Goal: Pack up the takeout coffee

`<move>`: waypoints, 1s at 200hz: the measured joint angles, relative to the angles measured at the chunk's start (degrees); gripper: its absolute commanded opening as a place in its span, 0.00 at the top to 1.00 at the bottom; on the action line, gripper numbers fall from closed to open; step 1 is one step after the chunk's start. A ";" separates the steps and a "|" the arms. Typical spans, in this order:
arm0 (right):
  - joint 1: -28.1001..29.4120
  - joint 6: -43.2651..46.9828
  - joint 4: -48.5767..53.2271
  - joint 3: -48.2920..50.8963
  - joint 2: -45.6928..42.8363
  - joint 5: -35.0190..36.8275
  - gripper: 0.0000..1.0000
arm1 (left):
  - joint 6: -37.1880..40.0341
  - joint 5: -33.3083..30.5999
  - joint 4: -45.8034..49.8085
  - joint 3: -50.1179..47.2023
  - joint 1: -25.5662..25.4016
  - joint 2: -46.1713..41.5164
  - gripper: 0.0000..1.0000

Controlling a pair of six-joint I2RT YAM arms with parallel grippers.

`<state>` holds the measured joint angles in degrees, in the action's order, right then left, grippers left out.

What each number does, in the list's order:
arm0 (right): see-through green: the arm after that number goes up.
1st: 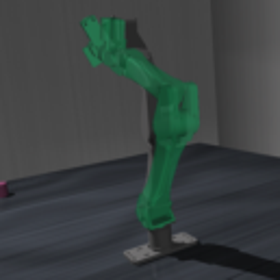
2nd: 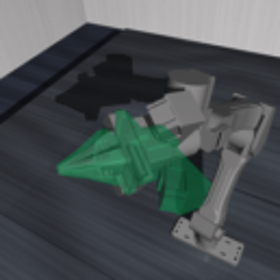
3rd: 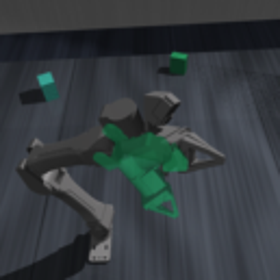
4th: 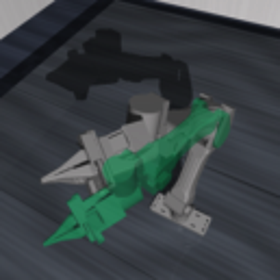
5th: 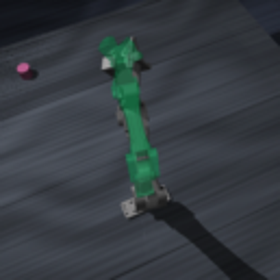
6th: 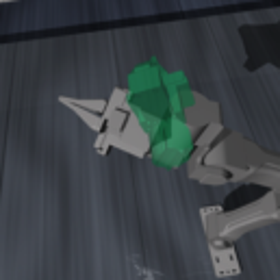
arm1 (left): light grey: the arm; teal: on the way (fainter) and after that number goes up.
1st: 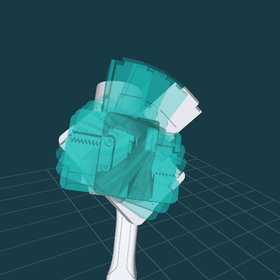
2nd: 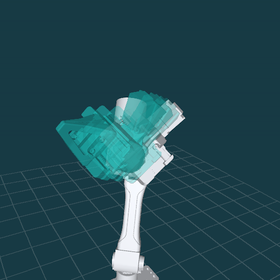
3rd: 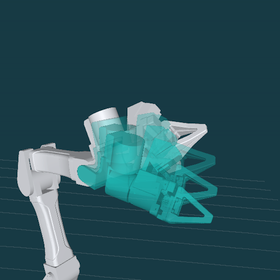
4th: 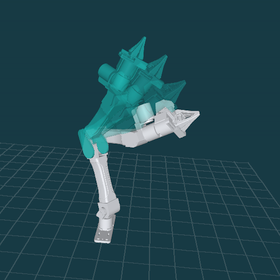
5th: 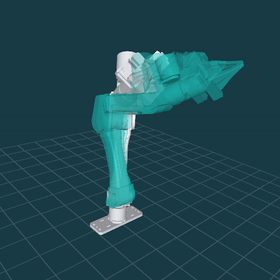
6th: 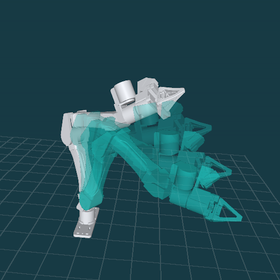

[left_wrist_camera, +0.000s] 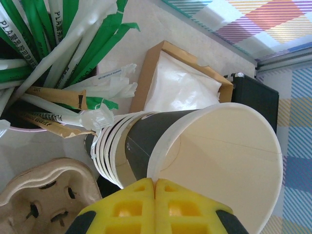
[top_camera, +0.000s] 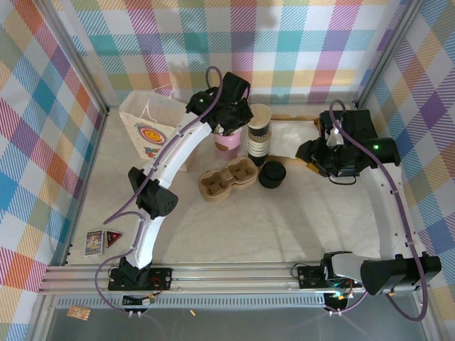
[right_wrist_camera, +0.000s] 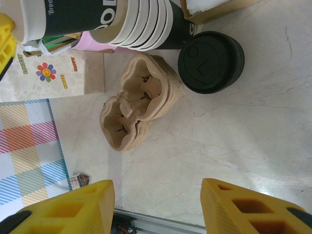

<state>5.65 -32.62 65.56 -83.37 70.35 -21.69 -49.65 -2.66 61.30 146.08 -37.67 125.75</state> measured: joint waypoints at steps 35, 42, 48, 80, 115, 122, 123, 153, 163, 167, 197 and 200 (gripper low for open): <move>0.02 0.02 0.07 -1.14 0.11 1.42 0.52 | 0.70 -0.46 0.04 0.00 0.00 -2.54 1.00; 0.00 0.07 0.07 -1.73 0.22 1.64 0.52 | 0.94 -0.46 0.04 0.00 0.00 -3.21 1.00; 0.02 0.11 0.04 -2.34 0.33 1.73 0.53 | 1.14 -0.44 0.11 0.00 0.00 -4.02 1.00; 0.04 0.57 0.66 -4.39 1.27 2.14 0.53 | 2.34 -0.39 2.12 0.00 0.00 -8.81 1.00; 1.68 1.81 2.60 -7.17 3.45 4.48 0.50 | 5.31 0.11 5.53 -0.07 0.00 -15.17 1.00; 2.45 1.86 2.97 -7.93 3.78 5.51 0.50 | 6.19 0.57 5.88 -0.46 0.00 -16.55 1.00; 2.45 1.86 2.97 -7.93 3.78 5.51 0.50 | 6.29 0.59 5.92 -0.50 0.00 -16.70 1.00; 5.51 1.95 4.37 -9.73 3.98 9.79 0.48 | 10.29 4.02 6.71 -4.92 0.00 -22.34 1.00; 6.16 1.90 4.92 -9.75 3.98 10.97 0.48 | 11.74 5.46 7.15 -7.89 0.00 -24.33 1.00; 6.43 1.84 5.29 -9.75 3.98 11.47 0.48 | 12.39 6.19 7.30 -9.38 -0.02 -25.22 1.00; 7.26 1.46 7.15 -9.75 3.96 14.82 0.47 | 17.00 10.16 6.84 -22.47 -0.94 -31.67 1.00; 7.32 1.40 7.26 -9.75 3.96 15.10 0.47 | 17.46 10.54 6.54 -24.11 -1.03 -32.44 1.00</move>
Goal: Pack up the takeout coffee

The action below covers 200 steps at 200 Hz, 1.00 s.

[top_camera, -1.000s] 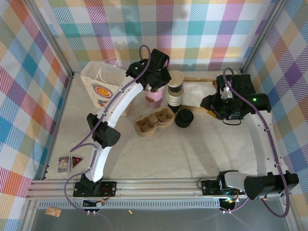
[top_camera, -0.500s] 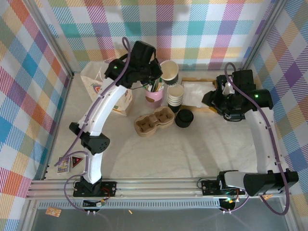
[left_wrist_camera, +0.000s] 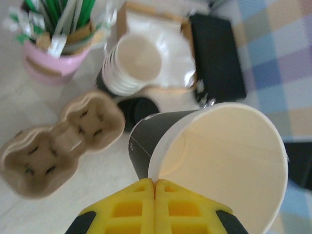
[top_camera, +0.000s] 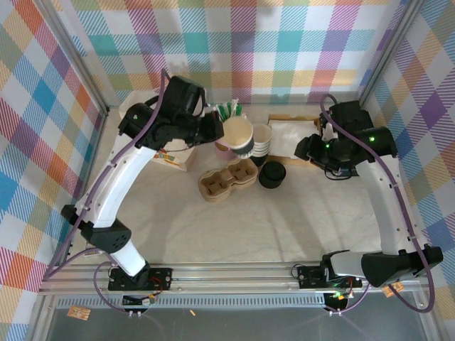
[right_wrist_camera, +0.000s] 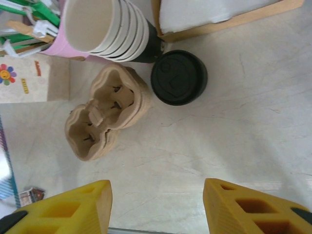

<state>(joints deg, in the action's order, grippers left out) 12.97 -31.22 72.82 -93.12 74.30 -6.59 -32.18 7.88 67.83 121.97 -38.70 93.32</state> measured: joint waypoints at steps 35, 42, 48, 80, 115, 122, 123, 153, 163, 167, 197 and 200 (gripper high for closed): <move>0.63 -0.52 0.72 0.00 -0.28 2.16 0.47 | 3.67 2.82 -5.46 -16.90 -2.14 -8.46 1.00; 0.79 -0.50 0.81 -0.02 -0.55 2.36 0.47 | 4.22 3.21 -7.10 -19.41 -2.78 -9.79 1.00; 0.90 -0.39 0.94 -0.07 -0.72 2.58 0.47 | 4.57 3.34 -8.13 -21.00 -3.32 -10.62 1.00; 0.90 2.40 1.81 -0.90 -1.84 3.19 0.47 | 6.49 2.58 -13.60 -27.93 -8.02 -12.22 1.00; 0.90 6.38 -1.05 2.32 -4.92 3.23 0.47 | 6.54 -0.37 -20.70 -38.62 -12.41 -12.35 1.00; 0.90 6.69 -1.90 4.00 -6.05 3.21 0.47 | 6.36 -1.01 -21.66 -41.07 -12.74 -12.41 1.00; 0.90 6.69 -2.05 4.20 -6.19 3.21 0.47 | 6.25 -1.11 -21.94 -41.64 -12.81 -12.41 1.00; 0.94 6.84 -4.72 10.43 -9.35 2.86 0.48 | 5.11 -3.15 -24.59 -49.75 -13.05 -13.16 1.00; 0.94 6.84 -5.29 11.74 -9.55 2.49 0.48 | 4.63 -3.52 -25.05 -51.12 -13.09 -13.20 1.00; 0.94 6.84 -5.35 12.02 -9.55 2.40 0.48 | 4.52 -3.67 -25.33 -51.60 -13.18 -13.20 1.00; 0.94 6.86 -6.49 13.44 -9.42 0.70 0.48 | 3.65 -4.50 -29.16 -53.66 -13.55 -13.18 1.00; 0.94 6.88 -6.60 13.51 -9.42 0.55 0.48 | 3.61 -4.52 -29.33 -53.70 -13.57 -13.18 1.00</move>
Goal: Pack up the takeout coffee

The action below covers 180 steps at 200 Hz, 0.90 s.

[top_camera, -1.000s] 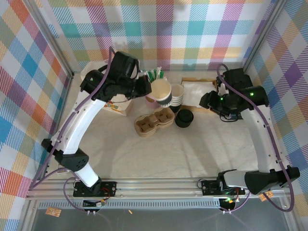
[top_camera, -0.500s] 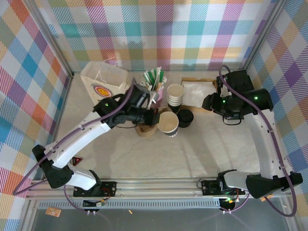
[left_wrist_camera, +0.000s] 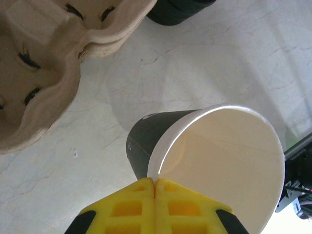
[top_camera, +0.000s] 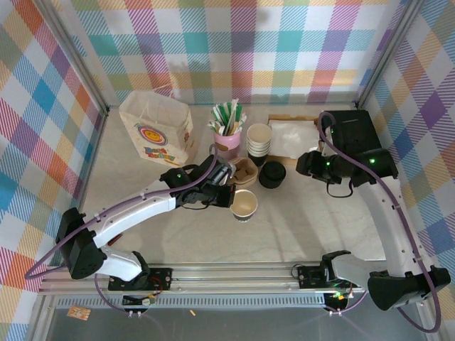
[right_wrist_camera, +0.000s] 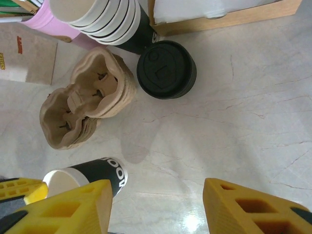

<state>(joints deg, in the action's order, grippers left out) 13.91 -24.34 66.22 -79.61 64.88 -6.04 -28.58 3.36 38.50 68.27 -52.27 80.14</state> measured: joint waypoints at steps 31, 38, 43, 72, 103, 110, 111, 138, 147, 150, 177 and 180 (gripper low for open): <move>0.00 -0.02 -1.07 0.94 0.00 -1.60 0.48 | -0.42 -1.36 -2.36 -0.04 -0.22 1.11 1.00; 0.00 -0.02 -1.09 1.01 0.04 -1.97 0.48 | -0.52 -1.62 -2.56 -0.04 -0.22 1.55 1.00; 0.00 -0.02 -1.16 1.05 0.07 -2.16 0.48 | -0.52 -1.79 -2.64 -0.04 -0.22 1.84 1.00; 0.00 -0.02 -2.03 1.20 0.09 -3.23 0.48 | -0.57 -2.56 -2.67 -0.04 -0.33 2.64 1.00; 0.00 -0.07 -3.02 1.77 0.11 -3.96 0.48 | -0.85 -2.86 -2.62 -0.04 -0.57 2.75 1.00; 0.00 -0.13 -3.21 2.01 0.22 -4.13 0.48 | -0.98 -2.84 -2.60 -0.04 -0.59 2.84 1.00; 0.00 -0.13 -3.23 2.03 0.22 -4.13 0.48 | -1.03 -2.82 -2.60 -0.04 -0.61 2.86 1.00; 0.00 -0.26 -3.45 2.14 1.27 -5.03 0.48 | -1.40 -2.78 -2.60 -0.11 -1.25 3.04 1.00; 0.00 -0.24 -3.63 2.14 1.60 -5.22 0.48 | -1.44 -2.58 -2.58 -0.26 -1.49 3.04 1.00; 0.00 -0.26 -3.65 2.14 1.68 -5.27 0.47 | -1.44 -2.56 -2.58 -0.31 -1.53 3.06 1.00; 0.00 -0.24 -3.67 2.14 2.08 -5.60 0.48 | -1.64 -2.32 -2.51 -0.59 -1.84 3.06 1.00; 0.00 -0.26 -3.67 2.14 2.08 -5.60 0.48 | -1.64 -2.32 -2.51 -0.59 -1.86 3.06 1.00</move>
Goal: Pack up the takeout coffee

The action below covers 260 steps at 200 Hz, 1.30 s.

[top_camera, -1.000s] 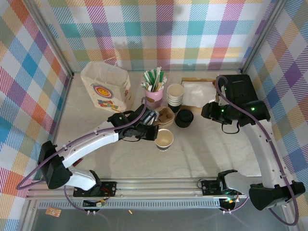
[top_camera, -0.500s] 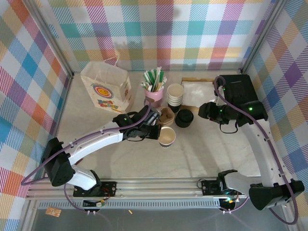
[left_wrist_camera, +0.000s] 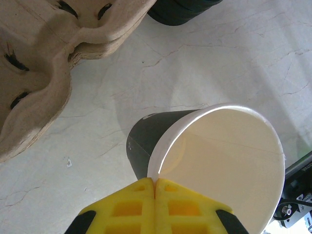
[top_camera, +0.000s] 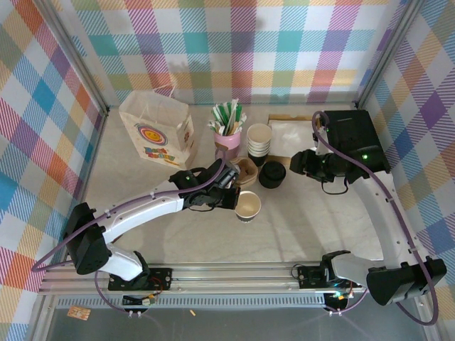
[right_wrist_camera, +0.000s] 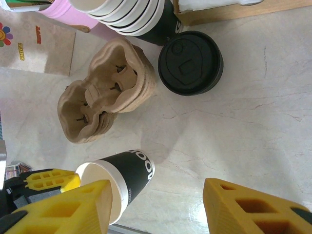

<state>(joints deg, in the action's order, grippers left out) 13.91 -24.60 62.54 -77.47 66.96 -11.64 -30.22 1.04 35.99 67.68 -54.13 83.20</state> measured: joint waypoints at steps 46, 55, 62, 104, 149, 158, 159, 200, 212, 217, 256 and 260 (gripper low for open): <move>0.00 -0.20 -0.02 0.00 0.00 -0.50 0.48 | 0.04 0.37 0.02 -0.04 -0.22 0.00 1.00; 0.00 -0.20 -0.02 0.02 0.00 -0.66 0.48 | 0.04 0.37 0.04 -0.04 -0.22 0.00 1.00; 0.00 -0.22 -0.02 0.02 0.00 -0.70 0.48 | 0.04 0.37 0.04 -0.04 -0.22 0.00 1.00; 0.00 -0.42 -0.26 0.46 0.00 -1.25 0.48 | 0.02 0.37 0.42 -0.04 -0.22 0.02 1.00; 0.79 -0.42 -0.52 0.46 0.31 -1.77 0.48 | -0.22 0.20 1.38 -0.07 -0.22 0.90 1.00; 0.94 -0.42 -0.61 0.46 0.50 -1.97 0.48 | -0.28 0.15 1.38 -0.07 -0.22 1.29 1.00; 0.98 -0.42 -0.61 0.46 0.52 -1.97 0.48 | -0.28 0.15 1.38 -0.07 -0.22 1.33 1.00; 1.75 -0.44 -0.87 0.46 1.42 -2.38 0.48 | -0.68 0.07 1.36 -0.04 -0.22 5.03 1.00; 1.95 -0.42 -0.85 0.44 1.60 -2.38 0.48 | -0.66 -0.17 1.40 -0.04 -0.22 6.05 1.00; 1.95 -0.42 -0.85 0.44 1.62 -2.38 0.48 | -0.66 -0.31 1.29 0.04 -0.22 6.27 1.00; 2.10 -0.44 -0.85 0.44 1.62 -2.36 0.48 | -0.66 -0.31 1.33 0.24 -0.22 6.38 1.00; 2.10 -0.44 -0.85 0.44 1.62 -2.36 0.48 | -0.68 -0.31 1.33 0.24 -0.22 6.38 1.00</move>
<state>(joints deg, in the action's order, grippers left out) 16.01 -25.04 61.69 -77.03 68.58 -14.00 -30.89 0.73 37.32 67.92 -54.35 89.58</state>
